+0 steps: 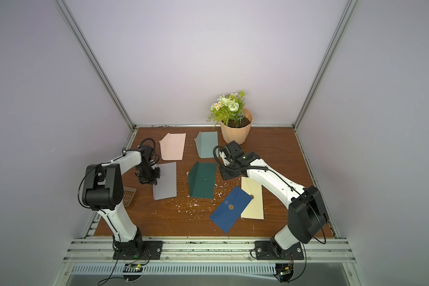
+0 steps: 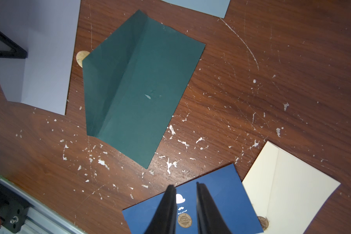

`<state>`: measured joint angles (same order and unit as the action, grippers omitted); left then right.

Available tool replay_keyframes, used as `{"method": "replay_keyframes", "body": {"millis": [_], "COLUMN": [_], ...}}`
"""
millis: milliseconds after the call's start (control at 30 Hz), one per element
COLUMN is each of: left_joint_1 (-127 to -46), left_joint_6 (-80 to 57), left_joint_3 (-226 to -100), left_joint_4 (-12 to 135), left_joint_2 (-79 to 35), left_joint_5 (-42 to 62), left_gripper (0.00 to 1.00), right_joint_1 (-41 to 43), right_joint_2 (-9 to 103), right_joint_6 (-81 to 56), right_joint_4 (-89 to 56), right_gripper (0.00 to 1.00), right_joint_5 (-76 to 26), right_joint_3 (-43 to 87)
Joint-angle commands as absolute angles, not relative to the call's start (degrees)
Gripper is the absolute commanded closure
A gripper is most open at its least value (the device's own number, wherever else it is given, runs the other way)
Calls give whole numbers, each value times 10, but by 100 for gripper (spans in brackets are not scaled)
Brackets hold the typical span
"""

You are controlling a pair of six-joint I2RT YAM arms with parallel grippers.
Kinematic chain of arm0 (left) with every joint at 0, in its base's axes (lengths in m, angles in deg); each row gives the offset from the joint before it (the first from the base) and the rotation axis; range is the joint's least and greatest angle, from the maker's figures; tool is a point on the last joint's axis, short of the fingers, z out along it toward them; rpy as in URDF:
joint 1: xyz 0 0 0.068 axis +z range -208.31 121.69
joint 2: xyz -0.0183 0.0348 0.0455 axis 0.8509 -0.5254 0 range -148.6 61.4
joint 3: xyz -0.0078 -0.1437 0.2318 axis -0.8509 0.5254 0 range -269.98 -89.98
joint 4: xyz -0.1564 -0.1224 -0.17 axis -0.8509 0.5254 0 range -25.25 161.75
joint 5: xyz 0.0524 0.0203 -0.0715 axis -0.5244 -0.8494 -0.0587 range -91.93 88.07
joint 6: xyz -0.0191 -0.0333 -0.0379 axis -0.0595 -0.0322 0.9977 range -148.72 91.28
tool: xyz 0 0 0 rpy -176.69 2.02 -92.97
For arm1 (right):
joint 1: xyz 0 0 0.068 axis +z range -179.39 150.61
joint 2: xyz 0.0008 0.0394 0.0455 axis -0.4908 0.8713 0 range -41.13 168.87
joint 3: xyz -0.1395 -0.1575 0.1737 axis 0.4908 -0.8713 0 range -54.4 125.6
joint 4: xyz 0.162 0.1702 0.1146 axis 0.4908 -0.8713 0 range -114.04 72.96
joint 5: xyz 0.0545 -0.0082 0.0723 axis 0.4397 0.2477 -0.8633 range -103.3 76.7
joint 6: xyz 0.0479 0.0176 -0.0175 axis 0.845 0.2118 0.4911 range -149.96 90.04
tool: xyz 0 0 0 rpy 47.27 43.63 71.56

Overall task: Open the envelope
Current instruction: Adjust the envelope at the center of the board.

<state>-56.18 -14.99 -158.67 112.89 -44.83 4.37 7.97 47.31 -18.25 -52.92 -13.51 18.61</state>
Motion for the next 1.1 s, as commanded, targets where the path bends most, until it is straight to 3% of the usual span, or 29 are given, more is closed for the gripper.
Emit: {"method": "replay_keyframes", "body": {"millis": [0, 1067], "left_joint_1": [-564, -573], "left_joint_6": [-165, -178], "left_joint_3": [-1596, -1586], "left_joint_4": [1150, 1149], "left_joint_2": [-456, -386], "left_joint_5": [33, 53], "left_gripper": [98, 99], "right_joint_1": [77, 77], "right_joint_2": [458, 486], "right_joint_6": [-189, -183], "right_joint_4": [-542, -542], "right_gripper": [75, 75], "right_joint_5": [-130, -156], "right_joint_3": [194, 209]}}
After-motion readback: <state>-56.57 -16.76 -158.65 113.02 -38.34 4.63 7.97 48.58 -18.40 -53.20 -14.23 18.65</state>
